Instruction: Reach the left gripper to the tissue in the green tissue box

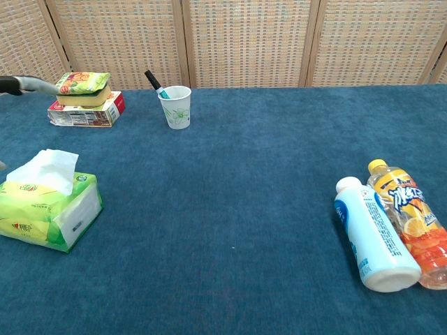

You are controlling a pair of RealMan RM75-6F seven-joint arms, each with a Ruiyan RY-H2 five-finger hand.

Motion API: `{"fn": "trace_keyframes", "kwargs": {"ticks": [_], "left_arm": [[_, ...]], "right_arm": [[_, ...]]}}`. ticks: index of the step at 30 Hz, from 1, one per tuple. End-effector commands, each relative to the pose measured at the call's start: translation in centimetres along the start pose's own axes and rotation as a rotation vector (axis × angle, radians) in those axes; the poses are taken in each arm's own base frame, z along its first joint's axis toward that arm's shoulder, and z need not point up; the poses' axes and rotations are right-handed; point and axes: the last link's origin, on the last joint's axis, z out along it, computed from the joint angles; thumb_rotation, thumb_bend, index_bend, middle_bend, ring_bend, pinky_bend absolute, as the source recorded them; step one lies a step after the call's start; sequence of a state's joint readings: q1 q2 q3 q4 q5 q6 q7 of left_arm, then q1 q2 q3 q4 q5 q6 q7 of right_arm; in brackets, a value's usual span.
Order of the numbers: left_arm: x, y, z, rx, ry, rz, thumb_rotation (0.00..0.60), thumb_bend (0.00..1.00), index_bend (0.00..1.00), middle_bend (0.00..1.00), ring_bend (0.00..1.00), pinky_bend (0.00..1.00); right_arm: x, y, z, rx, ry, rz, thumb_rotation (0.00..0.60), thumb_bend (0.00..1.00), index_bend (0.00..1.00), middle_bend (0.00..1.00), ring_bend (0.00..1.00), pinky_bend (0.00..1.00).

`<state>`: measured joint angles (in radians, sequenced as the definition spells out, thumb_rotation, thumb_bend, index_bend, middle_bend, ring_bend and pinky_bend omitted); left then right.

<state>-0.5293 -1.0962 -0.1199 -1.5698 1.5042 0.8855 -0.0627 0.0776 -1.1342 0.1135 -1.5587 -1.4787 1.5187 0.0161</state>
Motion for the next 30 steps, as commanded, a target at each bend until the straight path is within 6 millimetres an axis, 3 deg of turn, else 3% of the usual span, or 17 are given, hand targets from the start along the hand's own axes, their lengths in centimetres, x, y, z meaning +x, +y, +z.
{"fn": "trace_keyframes", "kwargs": {"ticks": [1,5,10,16,19,24,30], "left_arm": [[-0.2,1.2,2.4,-0.040,-0.034,0.019,0.600,0.08,0.13,0.03,0.07,0.11],[-0.6,2.2,3.4,-0.046,-0.084,0.026,0.600,0.11,0.22,0.15,0.16,0.18],[-0.7,2.8,4.0,-0.044,-0.102,0.047,0.600,0.15,0.40,0.33,0.32,0.28],[-1.1,3.3,4.5,-0.029,-0.107,0.056,0.600,0.44,0.59,0.48,0.44,0.32],[-1.3,3.3,4.5,-0.022,-0.116,0.060,0.600,0.57,0.65,0.53,0.48,0.33],[-1.0,3.3,4.2,-0.015,-0.101,0.054,0.600,0.69,0.70,0.58,0.52,0.33],[2.0,4.3,2.8,-0.059,0.015,0.005,0.600,0.72,0.72,0.59,0.53,0.34]], "right_arm": [[0.0,0.1,0.1,0.000,-0.001,0.002,0.600,0.00,0.00,0.00,0.00,0.00],[-0.1,0.1,0.1,0.000,-0.003,0.003,0.600,0.00,0.00,0.00,0.00,0.00],[0.0,0.1,0.1,0.000,-0.004,0.006,0.600,0.00,0.00,0.00,0.00,0.00],[0.1,0.3,0.1,-0.004,-0.003,0.013,0.600,0.00,0.00,0.00,0.00,0.00],[0.1,0.3,0.1,-0.003,-0.002,0.016,0.600,0.00,0.00,0.00,0.00,0.00],[0.2,0.4,0.1,-0.004,0.001,0.020,0.600,0.00,0.00,0.00,0.00,0.00],[0.3,0.4,0.0,-0.002,0.003,0.025,0.600,0.00,0.00,0.00,0.00,0.00]]}}
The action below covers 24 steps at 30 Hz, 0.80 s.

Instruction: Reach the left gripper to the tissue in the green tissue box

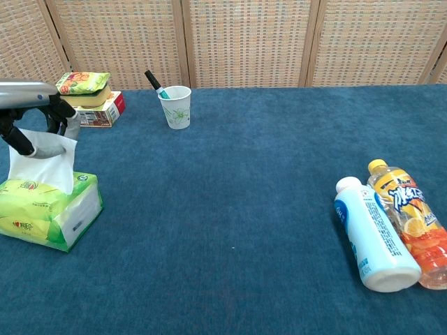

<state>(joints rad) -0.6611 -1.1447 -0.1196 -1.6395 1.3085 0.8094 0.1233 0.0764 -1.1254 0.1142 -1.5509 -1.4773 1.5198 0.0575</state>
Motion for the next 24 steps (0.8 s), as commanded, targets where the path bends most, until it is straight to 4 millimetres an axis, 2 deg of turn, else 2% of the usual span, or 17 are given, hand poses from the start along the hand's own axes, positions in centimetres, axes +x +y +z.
{"fn": "trace_keyframes", "kwargs": {"ticks": [1,6,7,12,15,17,18,24], "left_arm": [[2.2,0.8,-1.1,-0.041,0.089,-0.032,0.600,0.72,0.73,0.59,0.53,0.34],[6.9,2.2,-1.9,-0.100,0.269,-0.060,0.600,0.71,0.73,0.60,0.54,0.34],[8.3,2.9,-1.6,-0.112,0.313,-0.089,0.600,0.71,0.73,0.60,0.54,0.34],[11.1,4.9,0.4,-0.129,0.390,-0.116,0.600,0.71,0.74,0.60,0.54,0.34],[11.3,5.7,2.1,-0.110,0.398,-0.101,0.600,0.70,0.74,0.60,0.54,0.34],[10.4,6.4,4.3,-0.080,0.351,-0.092,0.600,0.70,0.74,0.60,0.54,0.34],[10.3,6.6,4.7,-0.073,0.347,-0.091,0.600,0.69,0.74,0.60,0.54,0.34],[6.2,8.4,8.5,-0.043,0.218,-0.083,0.600,0.69,0.74,0.60,0.54,0.34]], "right_arm": [[0.0,0.0,0.0,0.001,0.000,0.000,0.600,0.00,0.00,0.00,0.00,0.00],[0.0,-0.1,-0.1,0.005,-0.004,0.000,0.600,0.00,0.00,0.00,0.00,0.00],[0.0,-0.1,-0.1,0.006,-0.004,0.000,0.600,0.00,0.00,0.00,0.00,0.00],[0.1,0.1,0.0,0.000,-0.003,0.007,0.600,0.00,0.00,0.00,0.00,0.00],[0.1,0.2,0.0,-0.005,-0.006,0.011,0.600,0.00,0.00,0.00,0.00,0.00],[0.1,0.4,0.1,-0.008,-0.009,0.017,0.600,0.00,0.00,0.00,0.00,0.00],[0.1,0.4,0.2,-0.008,-0.010,0.018,0.600,0.00,0.00,0.00,0.00,0.00],[0.1,0.8,0.5,-0.020,-0.020,0.032,0.600,0.00,0.00,0.00,0.00,0.00]]}}
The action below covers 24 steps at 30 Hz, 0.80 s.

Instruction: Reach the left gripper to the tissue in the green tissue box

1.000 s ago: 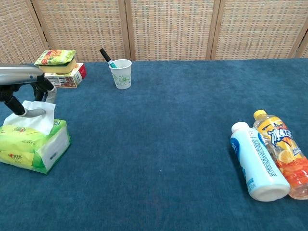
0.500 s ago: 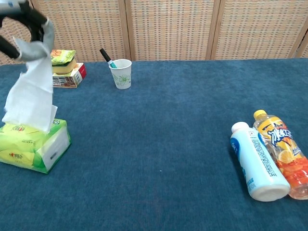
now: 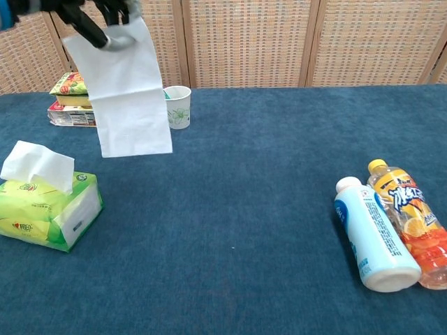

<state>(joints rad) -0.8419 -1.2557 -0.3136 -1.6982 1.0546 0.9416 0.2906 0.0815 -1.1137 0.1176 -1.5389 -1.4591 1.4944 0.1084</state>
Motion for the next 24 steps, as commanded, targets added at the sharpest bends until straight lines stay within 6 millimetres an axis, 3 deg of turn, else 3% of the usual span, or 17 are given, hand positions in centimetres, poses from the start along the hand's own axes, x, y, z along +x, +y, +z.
{"fn": "trace_keyframes", "kwargs": {"ticks": [1,5,7,8,10,12,13,15,19,24], "left_arm": [[-4.1,1.1,2.1,0.020,-0.103,0.016,0.600,0.68,0.74,0.60,0.54,0.34],[-7.0,1.3,3.0,0.047,-0.190,0.000,0.600,0.67,0.73,0.59,0.54,0.34],[-7.7,1.2,3.2,0.060,-0.208,0.012,0.600,0.65,0.65,0.46,0.47,0.34],[-7.9,1.2,3.3,0.065,-0.210,0.014,0.600,0.62,0.57,0.36,0.40,0.33],[-8.2,1.3,3.6,0.078,-0.208,0.006,0.600,0.45,0.23,0.07,0.11,0.22],[-8.1,1.5,3.8,0.081,-0.179,-0.020,0.600,0.24,0.03,0.00,0.00,0.08],[-7.8,1.6,3.7,0.076,-0.165,-0.030,0.600,0.13,0.00,0.00,0.00,0.04],[-7.2,1.6,3.4,0.065,-0.136,-0.040,0.600,0.02,0.00,0.00,0.00,0.00],[-5.5,1.2,2.5,0.043,-0.053,-0.036,0.600,0.00,0.00,0.00,0.00,0.00],[-2.3,-0.1,-0.5,0.020,0.059,-0.025,0.600,0.00,0.00,0.00,0.00,0.00]], "right_arm": [[0.0,0.3,0.2,-0.007,-0.007,0.005,0.600,0.00,0.00,0.00,0.00,0.00],[0.1,0.5,0.4,-0.015,-0.008,0.012,0.600,0.00,0.00,0.00,0.00,0.00],[0.1,0.6,0.4,-0.014,-0.010,0.013,0.600,0.00,0.00,0.00,0.00,0.00],[0.1,0.6,0.4,-0.014,-0.010,0.015,0.600,0.00,0.00,0.00,0.00,0.00],[0.1,0.6,0.4,-0.013,-0.011,0.016,0.600,0.00,0.00,0.00,0.00,0.00],[0.1,0.6,0.4,-0.012,-0.009,0.018,0.600,0.00,0.00,0.00,0.00,0.00],[0.1,0.6,0.4,-0.012,-0.009,0.018,0.600,0.00,0.00,0.00,0.00,0.00],[0.1,0.6,0.3,-0.012,-0.009,0.019,0.600,0.00,0.00,0.00,0.00,0.00],[0.2,0.5,0.3,-0.008,-0.008,0.018,0.600,0.00,0.00,0.00,0.00,0.00],[0.3,0.4,0.1,-0.004,-0.002,0.019,0.600,0.00,0.00,0.00,0.00,0.00]]}}
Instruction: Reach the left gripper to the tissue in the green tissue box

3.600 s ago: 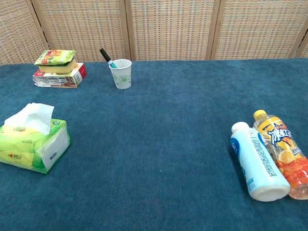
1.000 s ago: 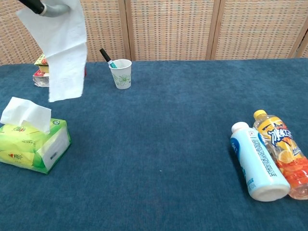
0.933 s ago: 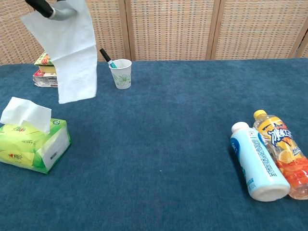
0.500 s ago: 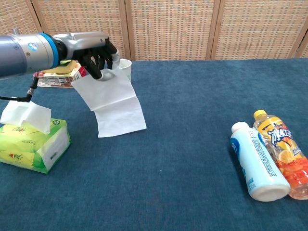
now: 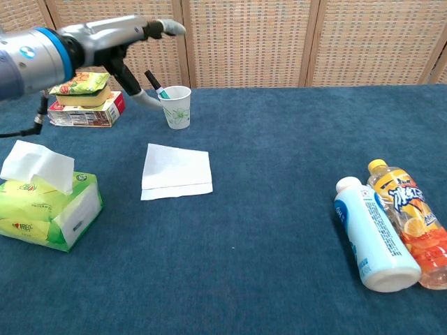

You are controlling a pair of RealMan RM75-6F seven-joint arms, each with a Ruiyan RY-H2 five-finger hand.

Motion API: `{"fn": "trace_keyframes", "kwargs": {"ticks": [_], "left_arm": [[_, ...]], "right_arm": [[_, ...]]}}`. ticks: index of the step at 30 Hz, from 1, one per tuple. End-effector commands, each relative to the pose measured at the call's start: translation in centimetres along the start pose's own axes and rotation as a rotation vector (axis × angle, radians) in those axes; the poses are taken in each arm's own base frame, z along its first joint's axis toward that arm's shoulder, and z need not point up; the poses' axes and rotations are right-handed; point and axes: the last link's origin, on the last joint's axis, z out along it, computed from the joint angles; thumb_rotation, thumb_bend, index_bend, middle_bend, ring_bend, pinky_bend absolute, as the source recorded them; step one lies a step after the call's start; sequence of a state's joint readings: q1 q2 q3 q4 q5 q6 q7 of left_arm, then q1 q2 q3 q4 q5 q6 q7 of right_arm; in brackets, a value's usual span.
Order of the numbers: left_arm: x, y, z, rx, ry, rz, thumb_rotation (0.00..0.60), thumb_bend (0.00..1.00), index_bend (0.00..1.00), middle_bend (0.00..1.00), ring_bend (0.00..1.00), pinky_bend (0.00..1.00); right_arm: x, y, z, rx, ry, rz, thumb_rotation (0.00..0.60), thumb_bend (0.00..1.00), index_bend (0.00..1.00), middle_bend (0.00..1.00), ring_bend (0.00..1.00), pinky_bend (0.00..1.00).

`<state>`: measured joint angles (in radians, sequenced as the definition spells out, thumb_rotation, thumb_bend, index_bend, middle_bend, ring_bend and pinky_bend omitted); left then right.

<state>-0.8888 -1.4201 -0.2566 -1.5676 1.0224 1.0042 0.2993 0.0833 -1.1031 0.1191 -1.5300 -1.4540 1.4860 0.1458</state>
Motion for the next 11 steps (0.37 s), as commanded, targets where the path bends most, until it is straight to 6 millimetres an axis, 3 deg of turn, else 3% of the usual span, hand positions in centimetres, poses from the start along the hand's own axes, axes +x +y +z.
{"fn": "trace_keyframes", "kwargs": {"ticks": [1,5,11], "left_arm": [[2.5,-1.5,-2.8,-0.005,0.089,0.007,0.600,0.00,0.00,0.00,0.00,0.00],[4.7,-5.9,-9.2,0.060,0.193,0.042,0.600,0.00,0.00,0.00,0.00,0.00],[4.2,-11.9,-18.3,0.222,0.263,0.044,0.600,0.00,0.00,0.00,0.00,0.00]], "right_arm": [[0.1,0.0,-0.1,0.001,0.002,0.001,0.600,0.00,0.00,0.00,0.00,0.00],[0.3,-0.2,-0.4,0.007,0.008,0.012,0.600,0.00,0.00,0.00,0.00,0.00],[0.6,-0.4,-0.6,0.017,0.022,0.017,0.600,0.00,0.00,0.00,0.00,0.00]]}}
